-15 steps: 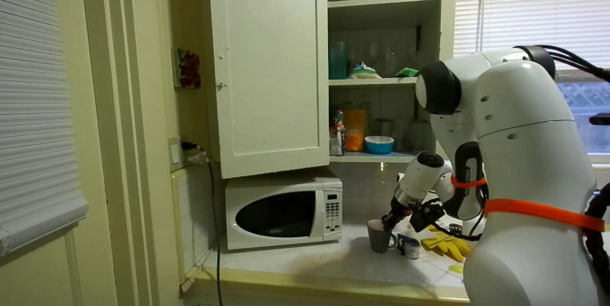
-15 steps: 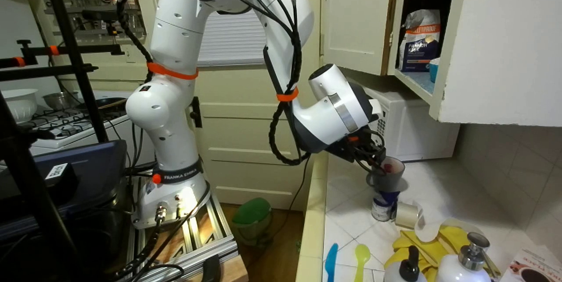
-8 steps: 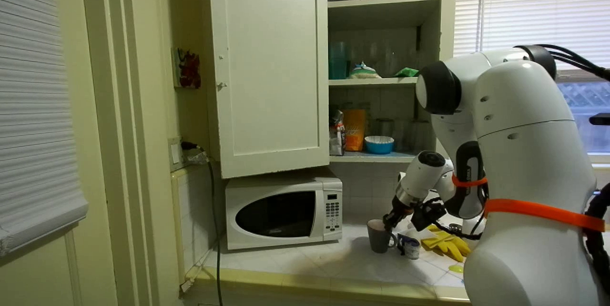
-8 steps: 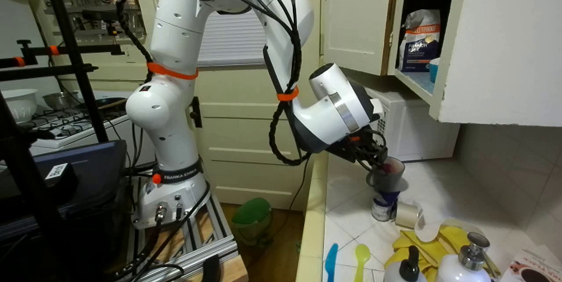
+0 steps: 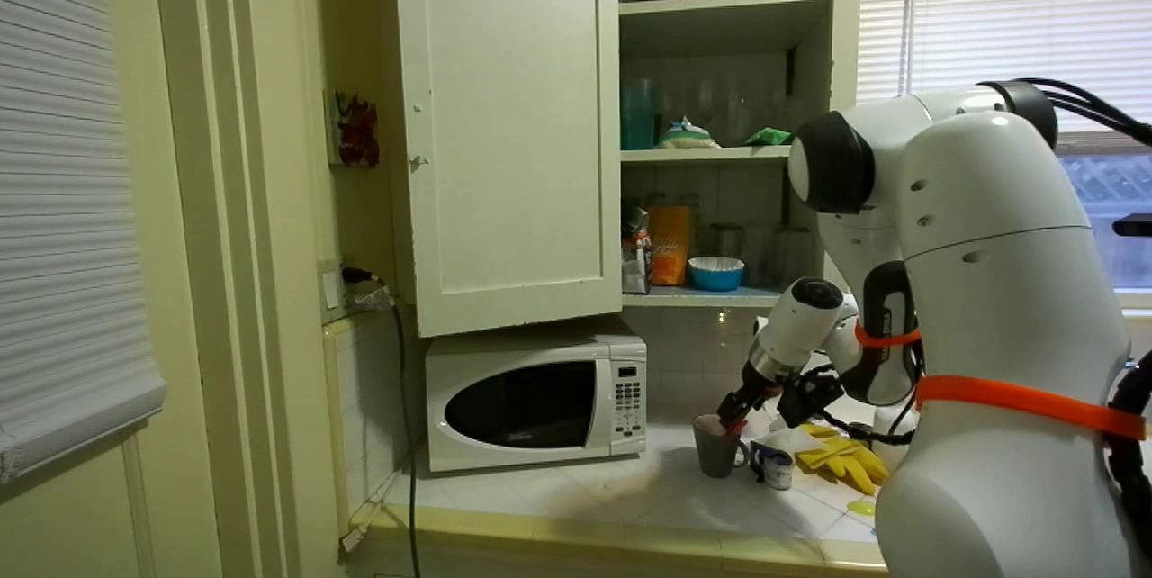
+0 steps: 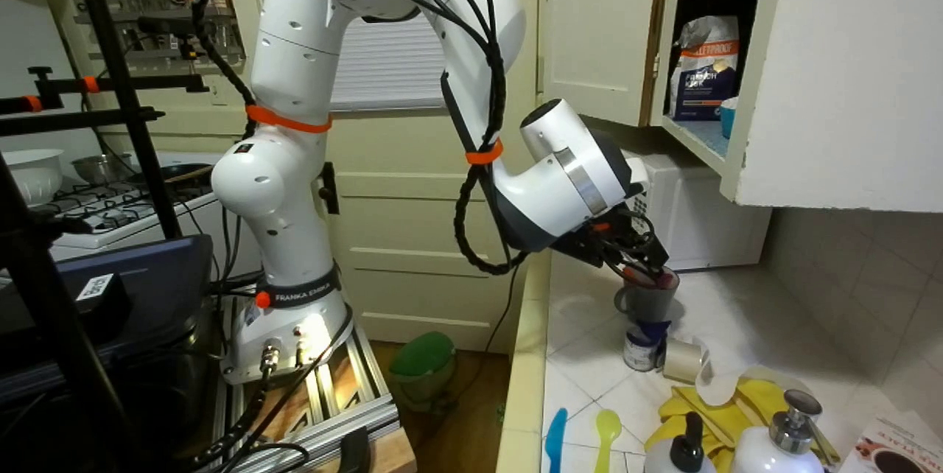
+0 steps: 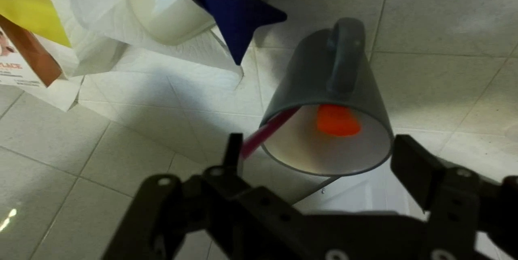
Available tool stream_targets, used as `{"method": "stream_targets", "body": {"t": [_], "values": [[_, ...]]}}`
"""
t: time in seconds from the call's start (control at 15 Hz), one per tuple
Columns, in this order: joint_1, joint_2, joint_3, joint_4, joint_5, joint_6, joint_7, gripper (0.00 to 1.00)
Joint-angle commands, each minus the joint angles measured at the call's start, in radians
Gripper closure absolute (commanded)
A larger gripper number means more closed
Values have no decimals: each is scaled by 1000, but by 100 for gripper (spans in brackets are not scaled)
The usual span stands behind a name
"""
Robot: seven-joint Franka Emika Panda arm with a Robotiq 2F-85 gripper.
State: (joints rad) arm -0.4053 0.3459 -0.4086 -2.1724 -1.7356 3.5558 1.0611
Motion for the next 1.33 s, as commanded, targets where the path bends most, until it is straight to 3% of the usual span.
{"method": "stream_targets", "body": {"t": [0.0,0.93,1.27], "values": [[9,-32,-12,-6,-30,4,22,0],[-18,63,-32,91,-112,155,-12,0],[-18,91,-36,130,-106,155,-33,0]]}}
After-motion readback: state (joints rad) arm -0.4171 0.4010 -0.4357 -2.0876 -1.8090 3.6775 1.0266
